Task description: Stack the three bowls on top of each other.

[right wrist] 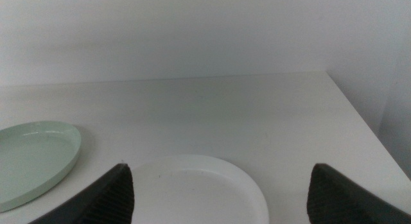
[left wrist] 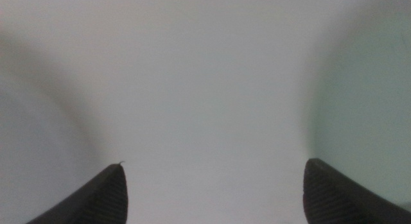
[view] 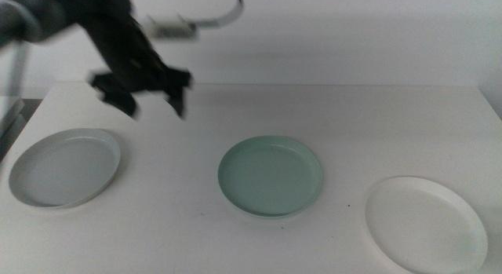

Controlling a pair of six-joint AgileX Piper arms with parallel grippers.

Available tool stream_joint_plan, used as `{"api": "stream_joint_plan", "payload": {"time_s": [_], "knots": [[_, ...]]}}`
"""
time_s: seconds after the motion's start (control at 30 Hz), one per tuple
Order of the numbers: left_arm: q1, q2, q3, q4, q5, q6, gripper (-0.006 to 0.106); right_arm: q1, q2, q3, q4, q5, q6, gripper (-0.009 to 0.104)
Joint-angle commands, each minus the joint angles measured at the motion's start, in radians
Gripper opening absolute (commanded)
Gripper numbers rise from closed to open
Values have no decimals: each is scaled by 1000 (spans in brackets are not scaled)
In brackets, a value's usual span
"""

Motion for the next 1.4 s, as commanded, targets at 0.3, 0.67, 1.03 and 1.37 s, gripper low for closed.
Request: {"api": "stream_joint_plan", "payload": {"time_s": [0.3,0.67,1.03,1.37], "knots": [[276,-269,27,117,9,105,94,-4,-4,3,-5,-10,-3,92],[549,-160,46,12,9,300,94,-4,-4,3,-5,-10,-3,92],[560,158,46,-22,-54,358,94,-4,-4,3,-5,-10,-3,92],[560,264,46,-31,-71,360,78,-4,-4,3,-5,-10,-3,92]]}}
